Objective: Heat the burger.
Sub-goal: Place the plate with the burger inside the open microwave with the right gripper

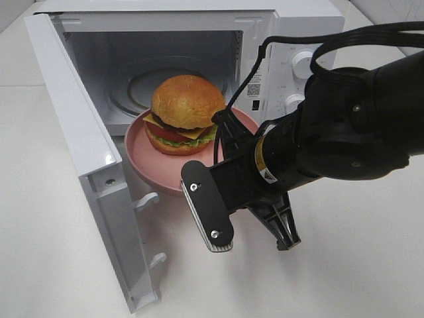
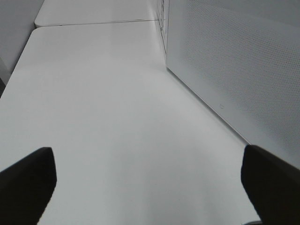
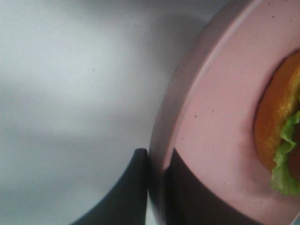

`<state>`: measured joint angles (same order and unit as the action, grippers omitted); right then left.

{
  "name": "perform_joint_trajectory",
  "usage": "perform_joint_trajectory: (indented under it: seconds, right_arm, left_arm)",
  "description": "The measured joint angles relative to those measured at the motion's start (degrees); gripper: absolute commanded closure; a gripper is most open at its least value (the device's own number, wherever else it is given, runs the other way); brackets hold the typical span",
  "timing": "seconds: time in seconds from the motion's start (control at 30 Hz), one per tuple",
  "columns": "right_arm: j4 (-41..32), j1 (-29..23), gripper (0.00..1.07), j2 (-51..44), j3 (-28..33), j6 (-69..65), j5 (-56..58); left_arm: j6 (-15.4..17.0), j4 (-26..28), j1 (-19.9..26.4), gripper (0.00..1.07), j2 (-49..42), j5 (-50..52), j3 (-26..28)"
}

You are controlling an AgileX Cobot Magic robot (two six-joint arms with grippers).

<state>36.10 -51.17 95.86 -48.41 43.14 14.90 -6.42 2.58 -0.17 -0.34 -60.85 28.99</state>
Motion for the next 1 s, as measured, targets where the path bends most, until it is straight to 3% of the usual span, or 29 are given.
perform_joint_trajectory:
  seconds: [0.33, 1.0]
  right_arm:
    - [0.40, 1.26, 1.07, 0.23, -1.66, 1.03, -0.11]
    - [-6.07, 2.92, 1.07, 7.62, -11.29, 9.00, 3.15]
  left_arm:
    - [0.00, 0.00, 0.00, 0.02, 0.00, 0.00, 0.00]
    - [0.00, 0.00, 0.00, 0.02, 0.00, 0.00, 0.00]
